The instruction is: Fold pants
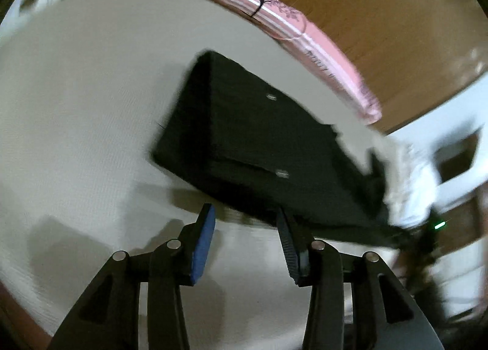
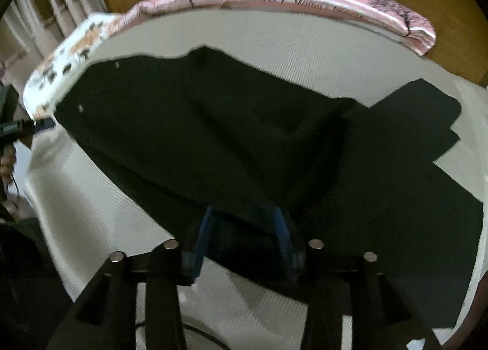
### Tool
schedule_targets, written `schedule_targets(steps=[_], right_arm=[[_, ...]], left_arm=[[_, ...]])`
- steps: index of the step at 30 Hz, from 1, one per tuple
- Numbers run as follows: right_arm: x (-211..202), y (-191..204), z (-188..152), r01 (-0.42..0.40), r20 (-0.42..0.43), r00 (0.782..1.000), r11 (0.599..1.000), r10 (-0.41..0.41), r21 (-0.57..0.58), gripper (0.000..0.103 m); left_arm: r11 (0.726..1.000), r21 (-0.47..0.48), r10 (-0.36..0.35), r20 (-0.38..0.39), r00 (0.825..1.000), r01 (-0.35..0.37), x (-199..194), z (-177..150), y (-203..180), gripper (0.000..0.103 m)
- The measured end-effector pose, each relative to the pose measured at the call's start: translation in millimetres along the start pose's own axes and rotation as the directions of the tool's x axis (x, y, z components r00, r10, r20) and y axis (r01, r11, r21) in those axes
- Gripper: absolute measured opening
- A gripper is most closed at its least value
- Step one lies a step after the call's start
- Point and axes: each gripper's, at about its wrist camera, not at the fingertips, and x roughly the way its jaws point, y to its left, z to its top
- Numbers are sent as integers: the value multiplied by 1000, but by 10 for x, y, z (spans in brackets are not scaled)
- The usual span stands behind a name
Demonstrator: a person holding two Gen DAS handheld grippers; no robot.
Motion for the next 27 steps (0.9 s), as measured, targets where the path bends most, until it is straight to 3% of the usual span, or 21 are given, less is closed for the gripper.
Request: schedule_targets(steps=[3,8,11,13,15,22,27], right_arm=[[-123,-105,-23,-52,44,998,995,49,87,43],[-147,-431,-114,-91,87,994,952,69,293,43],[-147,-679,-216,-101,112,992,910,61,403,44],[-166,-841,-258,-115,138,989,876,56,468,44],[-158,-1016,-275,-122,159,986,839,43,531,44],[-53,-1522,-345,-156,210,978,697,9,700,44],[49,-1780,-284,-159,223,975,638,-20,753,42]], left_arm=[[991,-98,-95,-8,995,94,166,27,-33,44],[966,-234,-100,34,994,105,332,105,44,44],[966,-237,-92,53,994,102,366,150,-5,41],[967,-236,-80,87,993,98,377,202,-38,22],[966,-245,-55,92,994,76,391,262,-35,15],[975,-221,-7,104,995,30,370,341,-46,12],[970,-242,10,86,996,11,416,317,25,12]])
